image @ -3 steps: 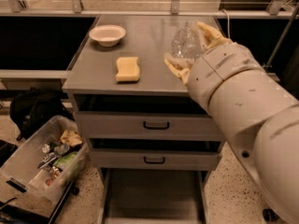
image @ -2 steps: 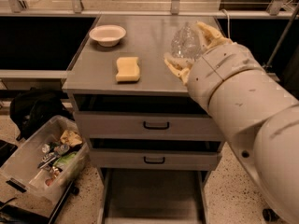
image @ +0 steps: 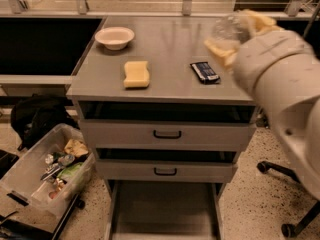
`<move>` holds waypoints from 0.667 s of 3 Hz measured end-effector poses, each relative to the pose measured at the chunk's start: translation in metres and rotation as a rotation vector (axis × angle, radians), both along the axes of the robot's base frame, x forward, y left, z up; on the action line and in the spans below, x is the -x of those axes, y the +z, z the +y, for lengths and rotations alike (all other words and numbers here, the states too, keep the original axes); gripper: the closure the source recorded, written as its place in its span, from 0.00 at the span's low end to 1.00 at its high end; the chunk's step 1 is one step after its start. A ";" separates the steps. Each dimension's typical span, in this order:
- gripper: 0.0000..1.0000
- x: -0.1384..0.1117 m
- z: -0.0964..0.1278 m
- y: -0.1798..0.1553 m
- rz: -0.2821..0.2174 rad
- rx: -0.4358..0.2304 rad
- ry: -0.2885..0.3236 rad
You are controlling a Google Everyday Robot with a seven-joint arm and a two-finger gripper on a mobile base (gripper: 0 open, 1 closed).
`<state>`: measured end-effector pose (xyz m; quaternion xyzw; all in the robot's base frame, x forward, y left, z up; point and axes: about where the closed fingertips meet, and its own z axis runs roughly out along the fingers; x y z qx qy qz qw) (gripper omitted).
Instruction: Pick water bottle from bottom drawer and place on counter
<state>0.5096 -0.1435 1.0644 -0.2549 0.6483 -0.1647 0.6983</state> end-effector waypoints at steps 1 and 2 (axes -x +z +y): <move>1.00 -0.042 -0.111 -0.015 0.004 -0.151 -0.177; 1.00 -0.106 -0.184 -0.038 0.012 -0.223 -0.265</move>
Offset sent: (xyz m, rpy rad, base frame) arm 0.3561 0.0261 -0.0573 0.3070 0.0780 0.1497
